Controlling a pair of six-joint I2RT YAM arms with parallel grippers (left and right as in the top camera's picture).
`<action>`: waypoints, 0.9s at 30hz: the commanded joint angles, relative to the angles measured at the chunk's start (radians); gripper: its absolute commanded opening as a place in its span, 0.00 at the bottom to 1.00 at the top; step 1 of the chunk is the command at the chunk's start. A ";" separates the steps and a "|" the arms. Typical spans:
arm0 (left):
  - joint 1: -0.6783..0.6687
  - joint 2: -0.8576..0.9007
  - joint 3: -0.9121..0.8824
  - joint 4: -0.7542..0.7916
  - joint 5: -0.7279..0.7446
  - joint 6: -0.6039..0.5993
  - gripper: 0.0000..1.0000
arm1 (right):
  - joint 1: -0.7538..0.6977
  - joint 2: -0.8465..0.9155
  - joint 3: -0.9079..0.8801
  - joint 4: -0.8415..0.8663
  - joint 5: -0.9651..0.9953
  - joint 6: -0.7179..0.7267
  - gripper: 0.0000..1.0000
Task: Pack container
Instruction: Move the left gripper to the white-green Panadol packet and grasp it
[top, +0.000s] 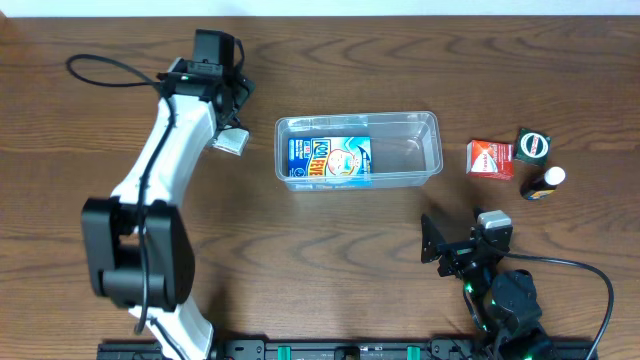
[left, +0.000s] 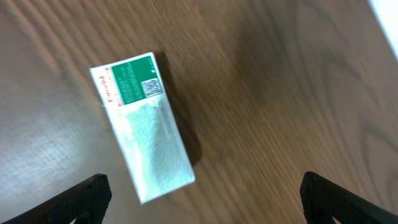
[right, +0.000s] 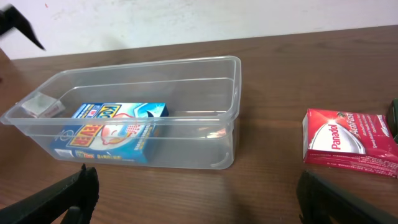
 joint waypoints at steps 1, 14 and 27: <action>0.011 0.064 -0.011 0.018 -0.027 -0.062 0.98 | 0.005 -0.002 -0.004 0.001 0.003 -0.013 0.99; 0.062 0.192 -0.011 0.021 -0.027 -0.098 0.98 | 0.005 -0.002 -0.004 0.001 0.003 -0.013 0.99; 0.075 0.194 -0.074 0.041 -0.031 -0.124 0.98 | 0.005 -0.002 -0.004 0.001 0.003 -0.013 0.99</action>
